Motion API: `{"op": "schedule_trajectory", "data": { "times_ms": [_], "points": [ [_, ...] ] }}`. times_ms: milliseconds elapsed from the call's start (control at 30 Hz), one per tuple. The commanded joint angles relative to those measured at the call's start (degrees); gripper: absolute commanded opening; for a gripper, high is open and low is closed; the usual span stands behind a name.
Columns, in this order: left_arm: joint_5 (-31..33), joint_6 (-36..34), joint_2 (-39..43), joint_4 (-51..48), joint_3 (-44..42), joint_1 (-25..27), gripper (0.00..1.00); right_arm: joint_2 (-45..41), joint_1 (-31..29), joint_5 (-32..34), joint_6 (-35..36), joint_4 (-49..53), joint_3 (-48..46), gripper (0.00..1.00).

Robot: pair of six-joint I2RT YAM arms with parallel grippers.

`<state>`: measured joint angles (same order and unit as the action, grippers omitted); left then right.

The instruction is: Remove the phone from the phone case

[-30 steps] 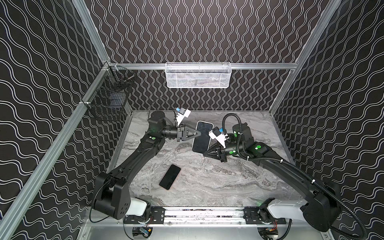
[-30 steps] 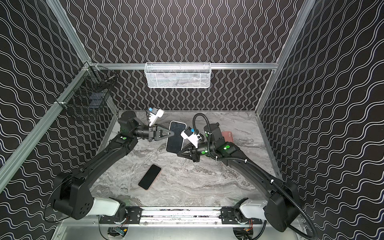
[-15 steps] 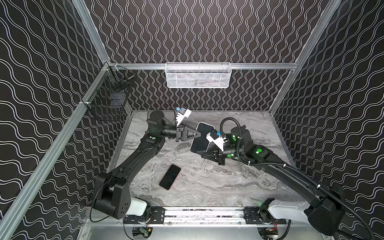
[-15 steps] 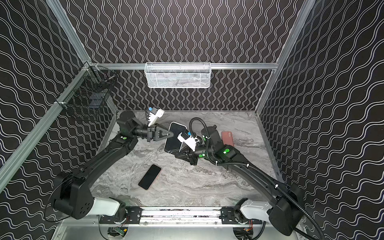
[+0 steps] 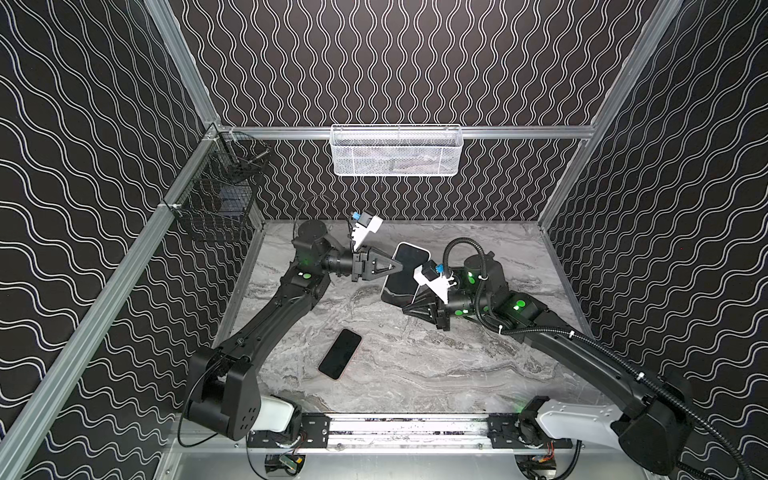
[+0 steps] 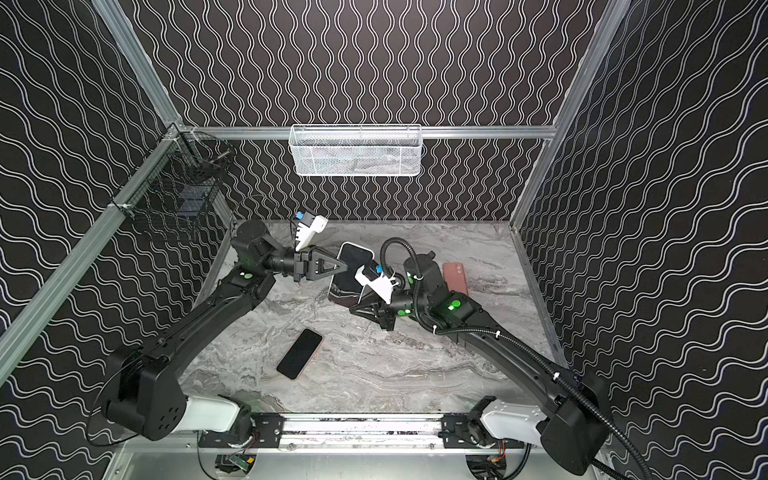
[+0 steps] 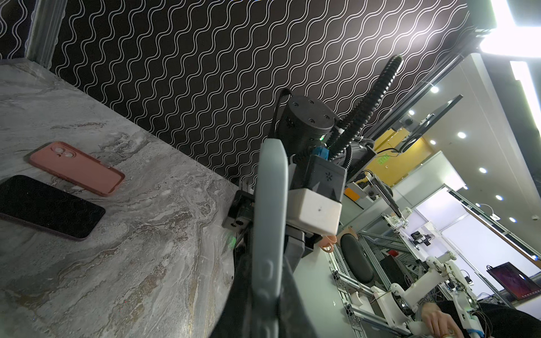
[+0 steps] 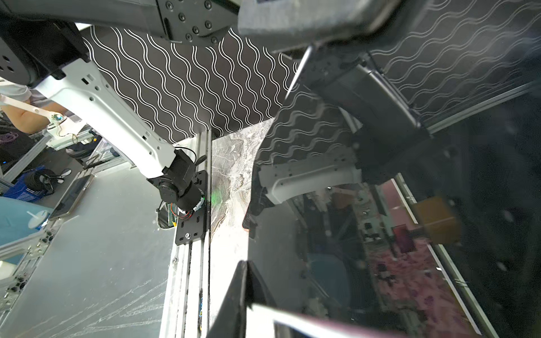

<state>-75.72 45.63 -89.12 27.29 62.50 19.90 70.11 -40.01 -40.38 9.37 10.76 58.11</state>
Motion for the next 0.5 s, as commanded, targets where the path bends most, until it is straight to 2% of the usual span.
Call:
{"op": "schedule_trajectory", "data": {
  "times_ms": [0, 133, 333, 467],
  "points": [
    [5.9, 5.9, -0.2, -0.4, 0.5, 0.1, 0.0, -0.1, -0.2, 4.5, 5.5, 3.0, -0.5, 0.17],
    [6.3, 7.5, 0.0, 1.0, 0.2, 0.0, 0.0, -0.1, -0.2, 4.5, 6.2, 3.8, -0.2, 0.2],
    [8.9, -0.7, 1.1, -12.7, 2.8, 0.0, 0.0, 0.5, -0.2, 3.4, 6.7, 4.2, -0.2, 0.22],
    [9.0, 1.3, 1.7, -10.8, 2.4, 0.0, 0.0, 0.9, -0.2, 3.4, 6.6, 3.8, -0.4, 0.22]
  ]
}}
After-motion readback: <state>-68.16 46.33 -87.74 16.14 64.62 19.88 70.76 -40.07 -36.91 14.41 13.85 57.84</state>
